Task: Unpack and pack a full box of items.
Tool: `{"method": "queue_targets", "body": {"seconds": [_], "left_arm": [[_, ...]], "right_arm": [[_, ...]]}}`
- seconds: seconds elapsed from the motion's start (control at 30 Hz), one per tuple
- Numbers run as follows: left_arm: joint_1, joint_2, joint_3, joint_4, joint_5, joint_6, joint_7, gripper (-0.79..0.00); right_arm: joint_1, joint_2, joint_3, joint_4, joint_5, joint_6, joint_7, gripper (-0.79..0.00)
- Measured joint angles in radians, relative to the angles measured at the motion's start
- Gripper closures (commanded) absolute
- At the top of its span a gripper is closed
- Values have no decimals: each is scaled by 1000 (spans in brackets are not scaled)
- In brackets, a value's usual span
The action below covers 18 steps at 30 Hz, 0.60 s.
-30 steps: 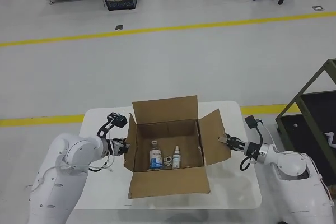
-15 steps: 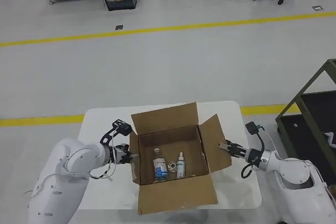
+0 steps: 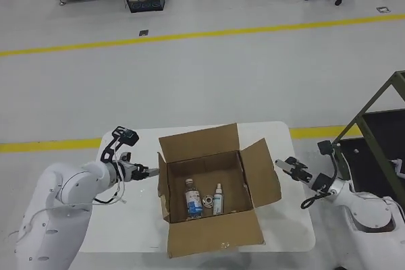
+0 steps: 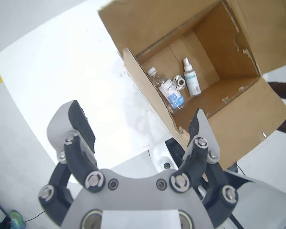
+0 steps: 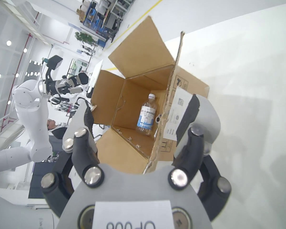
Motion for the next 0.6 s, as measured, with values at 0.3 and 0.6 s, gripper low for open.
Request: {"method": "queue_targets", "body": {"seconds": [0.3,0.6], "left_arm": [[69,10,-10,-53,133,27,117,0],[161,23,34,-75,350,-113,238,0]], "right_arm": [[-58,4,45,31,-181,53,-211,0],[-24,-6,-70,68,-362,58,-341,0]]}}
